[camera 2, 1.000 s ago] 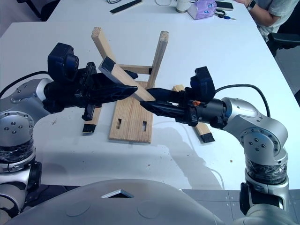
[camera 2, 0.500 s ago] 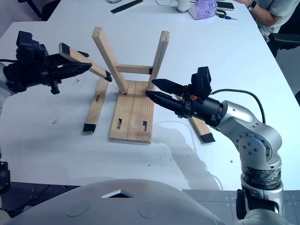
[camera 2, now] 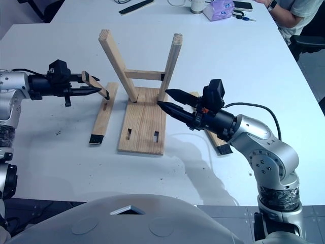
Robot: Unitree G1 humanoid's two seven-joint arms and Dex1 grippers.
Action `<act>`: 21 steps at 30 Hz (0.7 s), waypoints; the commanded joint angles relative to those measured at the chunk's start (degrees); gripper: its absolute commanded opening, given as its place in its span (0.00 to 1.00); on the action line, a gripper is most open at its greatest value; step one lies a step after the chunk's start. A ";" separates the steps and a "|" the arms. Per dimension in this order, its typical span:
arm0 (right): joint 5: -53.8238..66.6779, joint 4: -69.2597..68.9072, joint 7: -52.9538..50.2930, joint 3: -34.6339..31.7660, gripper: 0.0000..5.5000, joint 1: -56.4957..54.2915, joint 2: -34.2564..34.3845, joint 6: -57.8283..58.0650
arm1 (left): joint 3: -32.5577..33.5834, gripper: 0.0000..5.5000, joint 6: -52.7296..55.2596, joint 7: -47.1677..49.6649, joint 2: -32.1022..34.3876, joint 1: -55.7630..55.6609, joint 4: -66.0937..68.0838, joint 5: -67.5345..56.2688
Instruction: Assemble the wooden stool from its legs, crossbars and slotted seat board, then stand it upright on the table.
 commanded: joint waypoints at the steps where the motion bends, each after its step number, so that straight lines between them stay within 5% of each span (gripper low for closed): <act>1: -1.19 -0.88 0.26 0.27 0.42 0.56 -0.39 -0.78 | -0.18 0.24 -1.50 -1.98 0.62 -0.39 0.88 1.36; 21: -5.49 -0.50 1.52 2.17 0.42 1.59 -1.22 -1.19 | -3.46 0.24 -3.99 -9.78 3.74 6.30 0.38 5.47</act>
